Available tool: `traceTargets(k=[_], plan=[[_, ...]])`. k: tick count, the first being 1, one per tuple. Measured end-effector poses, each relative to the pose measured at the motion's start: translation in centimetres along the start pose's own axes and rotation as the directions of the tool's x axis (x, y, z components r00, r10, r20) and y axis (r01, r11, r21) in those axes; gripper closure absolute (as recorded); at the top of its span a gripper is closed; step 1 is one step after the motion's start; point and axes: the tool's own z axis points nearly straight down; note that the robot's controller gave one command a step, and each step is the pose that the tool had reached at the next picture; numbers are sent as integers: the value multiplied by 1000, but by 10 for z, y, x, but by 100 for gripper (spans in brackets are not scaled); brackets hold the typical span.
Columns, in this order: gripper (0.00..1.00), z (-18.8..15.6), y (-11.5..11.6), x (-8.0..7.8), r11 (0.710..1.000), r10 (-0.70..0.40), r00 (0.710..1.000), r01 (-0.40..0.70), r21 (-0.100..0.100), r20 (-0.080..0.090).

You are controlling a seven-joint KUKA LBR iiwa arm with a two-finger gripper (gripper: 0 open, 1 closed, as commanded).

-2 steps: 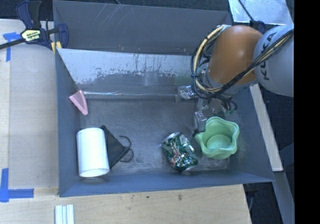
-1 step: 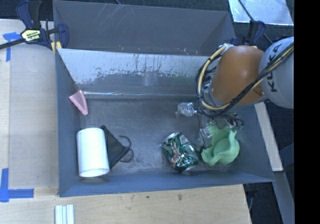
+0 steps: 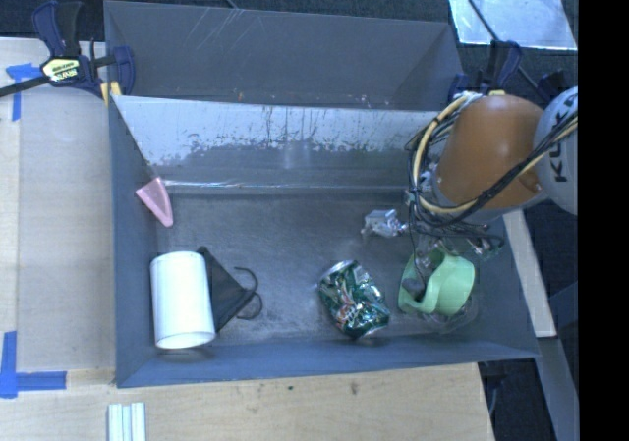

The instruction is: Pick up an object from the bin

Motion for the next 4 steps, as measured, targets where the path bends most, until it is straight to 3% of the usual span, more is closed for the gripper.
traceTargets(k=[1, 2, 3, 4], plan=[[0, 1, -28, 2, 1000, -28, 1000, 28, 13, 10], [0, 0, 14, 11, 996, 86, 996, -86, 16, 17], [0, 3, 56, 3, 981, 194, 981, -194, 5, 7], [0, -2, 72, 9, 994, 110, 994, -110, 8, 8]])
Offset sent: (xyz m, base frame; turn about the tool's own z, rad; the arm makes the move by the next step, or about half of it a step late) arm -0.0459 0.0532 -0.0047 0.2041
